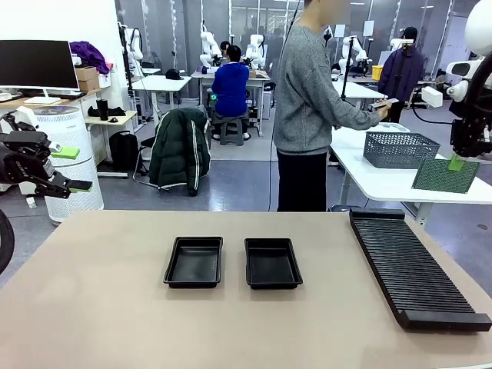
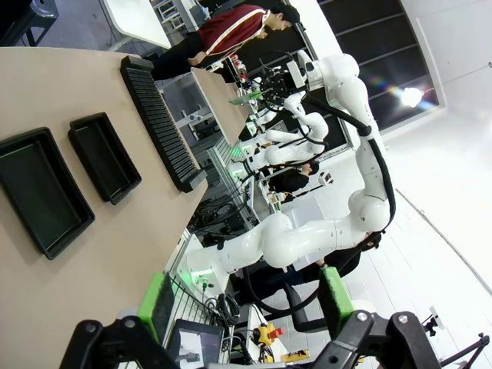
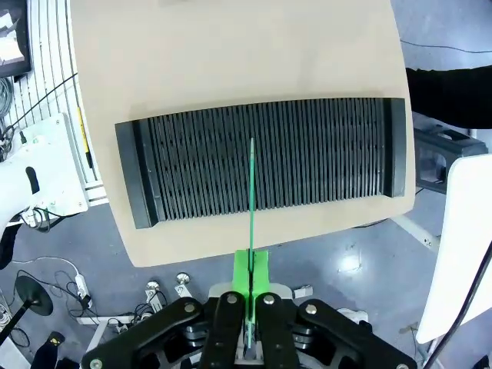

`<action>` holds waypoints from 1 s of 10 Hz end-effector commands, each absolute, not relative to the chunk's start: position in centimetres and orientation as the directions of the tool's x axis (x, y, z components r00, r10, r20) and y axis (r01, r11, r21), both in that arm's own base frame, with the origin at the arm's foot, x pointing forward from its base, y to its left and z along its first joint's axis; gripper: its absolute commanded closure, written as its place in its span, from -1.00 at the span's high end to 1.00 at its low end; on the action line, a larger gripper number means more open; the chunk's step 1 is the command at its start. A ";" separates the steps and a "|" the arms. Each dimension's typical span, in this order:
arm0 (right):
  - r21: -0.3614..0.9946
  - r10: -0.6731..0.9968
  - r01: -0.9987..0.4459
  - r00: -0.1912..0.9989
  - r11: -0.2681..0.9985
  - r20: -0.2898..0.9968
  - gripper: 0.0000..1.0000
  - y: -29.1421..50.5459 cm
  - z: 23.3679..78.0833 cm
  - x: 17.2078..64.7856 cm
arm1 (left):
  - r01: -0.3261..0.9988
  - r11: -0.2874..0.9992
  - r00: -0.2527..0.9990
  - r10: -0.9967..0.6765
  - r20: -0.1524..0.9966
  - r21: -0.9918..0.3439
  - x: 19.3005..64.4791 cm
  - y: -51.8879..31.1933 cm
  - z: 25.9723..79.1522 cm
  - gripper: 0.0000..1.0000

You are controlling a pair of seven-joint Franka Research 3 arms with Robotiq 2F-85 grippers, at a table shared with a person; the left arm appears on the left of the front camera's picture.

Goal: Inspect and transfer BCBs to ESD trays.
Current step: Pick up the Blank PCB from the PCB Rack and place it in the left ESD tray.

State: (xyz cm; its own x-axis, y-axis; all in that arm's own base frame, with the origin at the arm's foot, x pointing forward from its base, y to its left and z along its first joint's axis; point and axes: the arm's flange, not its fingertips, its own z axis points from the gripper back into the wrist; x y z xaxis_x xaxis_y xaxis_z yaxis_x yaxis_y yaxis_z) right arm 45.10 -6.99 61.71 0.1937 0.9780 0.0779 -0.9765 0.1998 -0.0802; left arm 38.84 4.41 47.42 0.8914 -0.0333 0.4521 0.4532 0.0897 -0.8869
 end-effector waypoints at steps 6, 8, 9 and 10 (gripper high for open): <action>-0.078 0.977 -0.976 0.197 0.203 0.078 -0.96 -7.1 61.6 45.1 | 0.453 0.089 0.892 -0.032 0.452 -0.887 38.7 4.6 47.5 1.00; -0.078 0.977 -0.976 0.197 0.203 0.078 -0.96 -7.1 61.6 45.1 | 0.453 0.089 0.892 -0.032 0.452 -0.887 38.7 4.6 47.5 1.00; -0.078 0.977 -0.976 0.197 0.203 0.078 -0.96 -7.1 61.6 45.1 | 0.453 0.089 0.892 -0.032 0.452 -0.887 38.7 4.6 47.5 1.00; -0.078 0.977 -0.976 0.197 0.203 0.078 -0.96 -7.1 61.6 45.1 | 0.453 0.089 0.892 -0.032 0.452 -0.887 38.7 4.6 47.5 1.00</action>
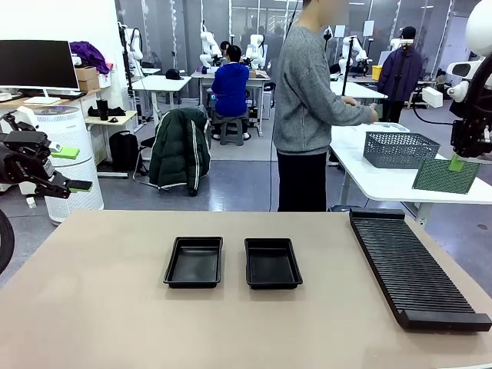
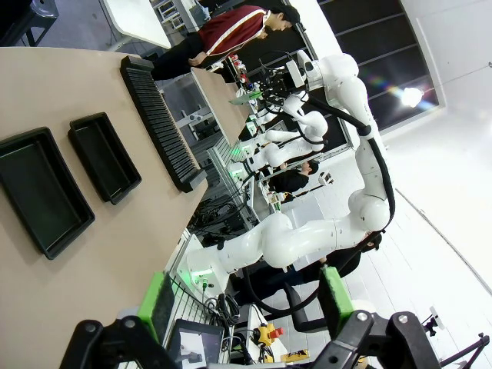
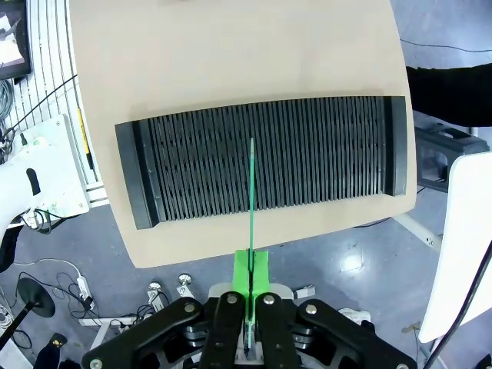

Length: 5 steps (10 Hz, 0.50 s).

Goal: Inspect and transfer BCBs to ESD trays.
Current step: Pick up the Blank PCB from the PCB Rack and place it in the left ESD tray.

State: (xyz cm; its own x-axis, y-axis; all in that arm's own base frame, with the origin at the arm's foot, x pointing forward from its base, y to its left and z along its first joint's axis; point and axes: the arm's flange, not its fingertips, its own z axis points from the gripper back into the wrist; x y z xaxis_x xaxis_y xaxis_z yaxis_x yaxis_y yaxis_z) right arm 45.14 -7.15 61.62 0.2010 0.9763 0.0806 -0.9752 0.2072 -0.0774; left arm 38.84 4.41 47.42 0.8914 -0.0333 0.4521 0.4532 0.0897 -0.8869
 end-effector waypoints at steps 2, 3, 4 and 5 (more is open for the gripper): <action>-0.078 0.977 -0.976 0.197 0.203 0.078 -0.96 -7.1 61.6 45.1 | 0.453 0.089 0.892 -0.032 0.452 -0.887 38.7 4.6 47.5 1.00; -0.078 0.977 -0.976 0.197 0.203 0.078 -0.96 -7.1 61.6 45.1 | 0.453 0.089 0.892 -0.032 0.452 -0.887 38.7 4.6 47.5 1.00; -0.078 0.977 -0.976 0.197 0.203 0.078 -0.96 -7.1 61.6 45.1 | 0.453 0.089 0.892 -0.032 0.452 -0.887 38.7 4.6 47.5 1.00; -0.078 0.977 -0.976 0.197 0.203 0.078 -0.96 -7.1 61.6 45.1 | 0.453 0.089 0.892 -0.032 0.452 -0.887 38.7 4.6 47.5 1.00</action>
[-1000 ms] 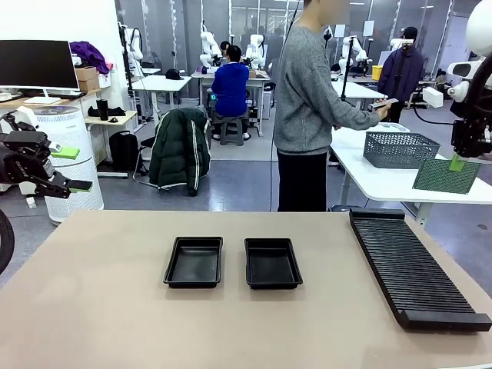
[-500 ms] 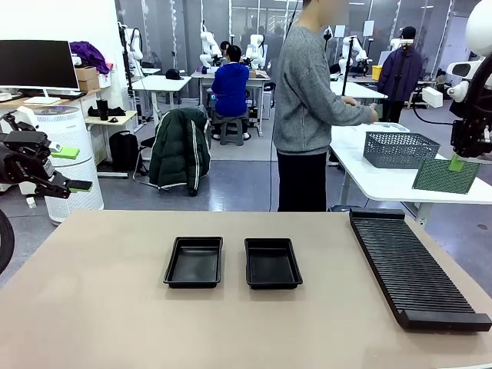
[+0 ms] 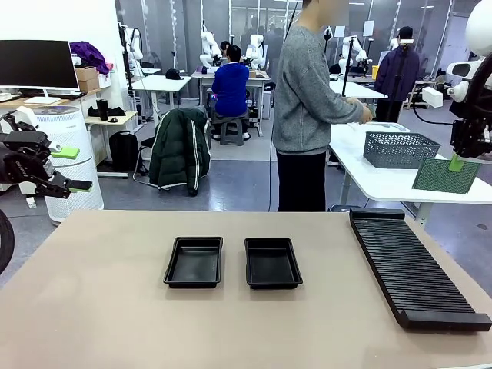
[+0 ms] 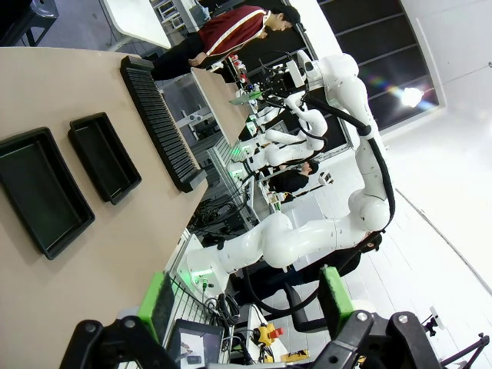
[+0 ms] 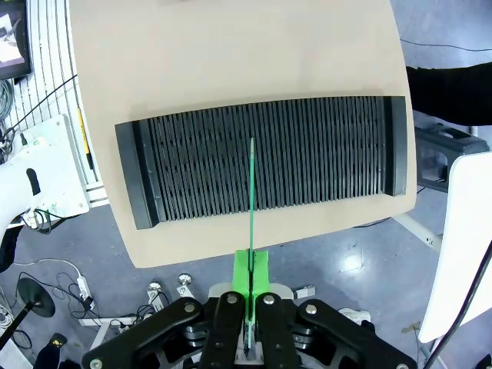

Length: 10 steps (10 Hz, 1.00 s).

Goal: Inspect and transfer BCBs to ESD trays.
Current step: Pick up the Blank PCB from the PCB Rack and place it in the left ESD tray.

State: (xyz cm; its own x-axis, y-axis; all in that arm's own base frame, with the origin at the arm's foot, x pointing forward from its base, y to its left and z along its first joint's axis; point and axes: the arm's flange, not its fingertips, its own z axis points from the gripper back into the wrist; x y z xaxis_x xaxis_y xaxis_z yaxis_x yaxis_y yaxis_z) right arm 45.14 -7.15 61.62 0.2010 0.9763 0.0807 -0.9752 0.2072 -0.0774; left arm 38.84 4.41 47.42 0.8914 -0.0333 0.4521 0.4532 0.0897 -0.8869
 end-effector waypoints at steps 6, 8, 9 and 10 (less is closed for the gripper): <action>-0.077 0.976 -0.975 0.201 0.207 0.081 -0.96 -7.2 61.6 45.1 | 0.453 0.089 0.892 -0.032 0.452 -0.887 38.7 4.6 47.5 1.00; -0.071 0.942 -0.947 0.301 0.314 0.150 -0.96 -6.2 61.8 44.2 | 0.453 0.089 0.892 -0.032 0.452 -0.887 38.7 4.6 47.5 1.00; -0.055 0.921 -0.930 0.349 0.363 0.171 -0.96 -5.5 61.8 43.7 | 0.453 0.089 0.892 -0.032 0.452 -0.887 38.7 4.6 47.5 1.00; -0.031 0.906 -0.918 0.385 0.396 0.176 -0.96 -4.6 61.8 43.2 | 0.453 0.089 0.892 -0.032 0.452 -0.887 38.7 4.6 47.5 1.00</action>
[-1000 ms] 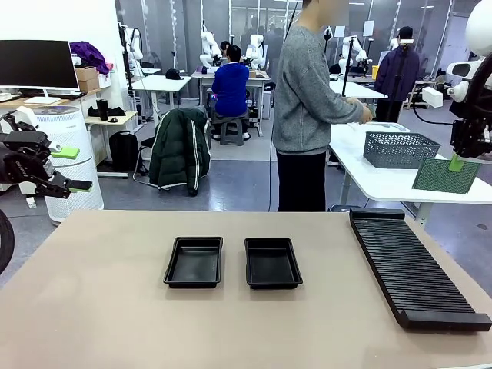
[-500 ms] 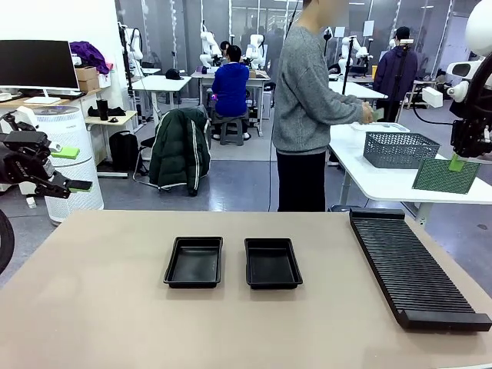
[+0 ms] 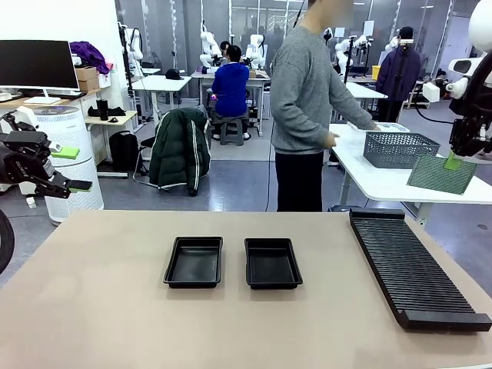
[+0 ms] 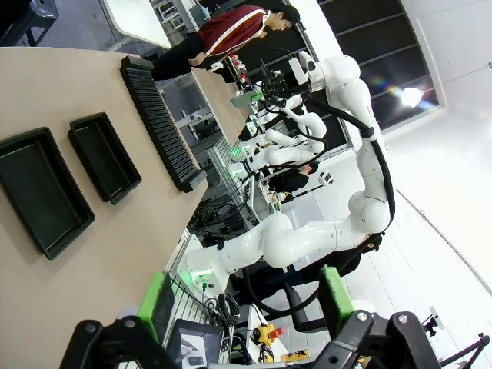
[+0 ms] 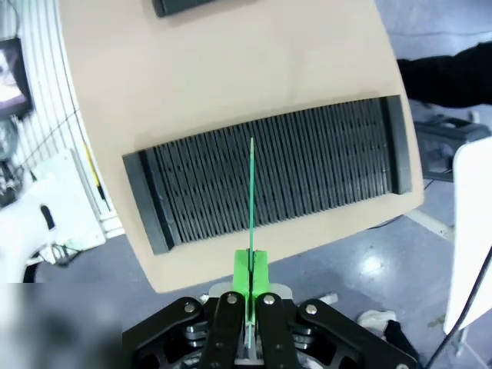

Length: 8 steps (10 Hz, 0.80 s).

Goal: Inspect and transfer BCBs to ESD trays.
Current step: Pick up the Blank PCB from the PCB Rack and place it in the left ESD tray.

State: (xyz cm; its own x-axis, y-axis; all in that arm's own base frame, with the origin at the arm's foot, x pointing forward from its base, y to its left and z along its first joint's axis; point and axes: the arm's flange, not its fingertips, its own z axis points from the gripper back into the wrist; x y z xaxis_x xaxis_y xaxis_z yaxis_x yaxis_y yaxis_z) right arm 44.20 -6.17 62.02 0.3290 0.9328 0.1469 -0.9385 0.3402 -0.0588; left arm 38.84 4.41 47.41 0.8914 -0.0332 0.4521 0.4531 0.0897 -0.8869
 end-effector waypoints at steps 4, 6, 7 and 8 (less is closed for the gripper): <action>0.056 0.798 -0.823 0.563 0.565 0.215 -0.96 -2.3 61.5 42.0 | 0.453 0.089 0.892 -0.032 0.452 -0.887 38.7 4.6 47.5 1.00; 0.125 0.691 -0.728 0.682 0.674 0.239 -0.96 -0.8 61.2 41.3 | 0.453 0.089 0.892 -0.032 0.452 -0.887 38.7 4.6 47.5 1.00; 0.171 0.640 -0.683 0.728 0.710 0.246 -0.96 0.4 61.0 41.0 | 0.453 0.089 0.892 -0.032 0.452 -0.887 38.7 4.6 47.5 1.00; 0.219 0.574 -0.625 0.777 0.749 0.258 -0.96 1.3 60.5 40.8 | 0.453 0.089 0.892 -0.032 0.452 -0.887 38.7 4.6 47.5 1.00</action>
